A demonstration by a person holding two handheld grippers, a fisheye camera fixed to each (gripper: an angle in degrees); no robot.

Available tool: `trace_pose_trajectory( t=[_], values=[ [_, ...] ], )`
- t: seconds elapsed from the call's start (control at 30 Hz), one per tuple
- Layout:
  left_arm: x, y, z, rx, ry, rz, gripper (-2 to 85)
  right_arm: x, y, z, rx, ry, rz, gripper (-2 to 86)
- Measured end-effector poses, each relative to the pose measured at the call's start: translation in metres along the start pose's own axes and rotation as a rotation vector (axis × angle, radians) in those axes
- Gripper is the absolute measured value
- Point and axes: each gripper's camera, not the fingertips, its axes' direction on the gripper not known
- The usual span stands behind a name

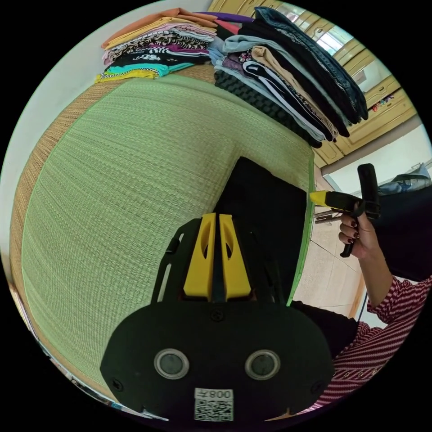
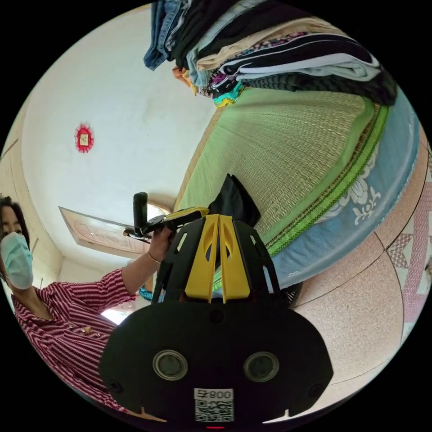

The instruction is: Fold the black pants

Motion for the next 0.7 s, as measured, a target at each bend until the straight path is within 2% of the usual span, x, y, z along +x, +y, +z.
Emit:
trace_pose_trajectory(
  t=[0.07, 0.3, 0.47, 0.57, 0.7],
  values=[
    [-0.004, 0.014, -0.014, 0.059, 0.023, -0.042, 1.5, -0.007, -0.011, 0.013, -0.043, 0.115, -0.004, -0.1],
    [-0.026, 0.117, -0.075, 0.214, 0.031, -0.217, 2.0, -0.044, -0.037, 0.013, -0.031, 0.163, -0.007, -0.1],
    [-0.052, 0.253, -0.11, 0.198, -0.054, -0.54, 1.6, -0.093, -0.063, 0.01, 0.002, 0.28, -0.041, -0.1],
    [-0.059, 0.319, -0.113, 0.151, -0.071, -0.707, 1.1, -0.141, -0.085, 0.031, -0.048, 0.211, -0.123, 0.1],
    [-0.061, 0.37, -0.101, 0.087, -0.039, -0.797, 0.5, -0.24, -0.111, 0.13, -0.274, 0.042, -0.306, 0.4]
  ],
)
